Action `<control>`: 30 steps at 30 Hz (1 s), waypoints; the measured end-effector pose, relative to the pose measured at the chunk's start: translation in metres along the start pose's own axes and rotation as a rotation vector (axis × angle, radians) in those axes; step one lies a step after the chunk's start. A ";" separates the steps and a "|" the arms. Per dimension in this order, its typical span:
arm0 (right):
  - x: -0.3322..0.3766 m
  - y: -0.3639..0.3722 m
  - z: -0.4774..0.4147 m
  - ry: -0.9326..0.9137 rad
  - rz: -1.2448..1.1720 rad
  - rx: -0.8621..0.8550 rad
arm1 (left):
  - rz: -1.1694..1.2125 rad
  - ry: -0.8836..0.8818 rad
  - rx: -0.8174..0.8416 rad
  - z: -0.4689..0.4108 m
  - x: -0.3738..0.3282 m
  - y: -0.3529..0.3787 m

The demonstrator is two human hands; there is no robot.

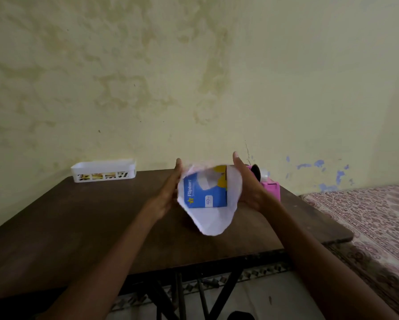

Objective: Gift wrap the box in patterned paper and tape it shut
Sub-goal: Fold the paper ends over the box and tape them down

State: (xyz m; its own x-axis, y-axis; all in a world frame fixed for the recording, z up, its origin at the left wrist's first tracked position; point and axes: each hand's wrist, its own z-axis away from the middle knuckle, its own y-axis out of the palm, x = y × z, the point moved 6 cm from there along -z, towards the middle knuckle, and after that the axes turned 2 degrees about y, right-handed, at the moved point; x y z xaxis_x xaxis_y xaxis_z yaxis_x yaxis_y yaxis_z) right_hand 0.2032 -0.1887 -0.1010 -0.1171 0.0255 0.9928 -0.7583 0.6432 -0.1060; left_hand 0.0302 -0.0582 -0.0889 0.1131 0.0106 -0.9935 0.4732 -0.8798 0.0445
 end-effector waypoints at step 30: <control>0.053 0.063 0.051 -0.613 1.390 -0.512 | -0.722 0.309 -0.481 0.019 0.035 0.006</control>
State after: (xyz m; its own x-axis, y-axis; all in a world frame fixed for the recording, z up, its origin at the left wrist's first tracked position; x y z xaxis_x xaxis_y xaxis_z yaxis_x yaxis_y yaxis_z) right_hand 0.1165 -0.1859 -0.0579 -0.8229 0.5670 -0.0377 0.4209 0.5636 -0.7107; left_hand 0.0205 -0.0717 -0.1254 -0.1552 0.6679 -0.7279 0.8241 -0.3188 -0.4682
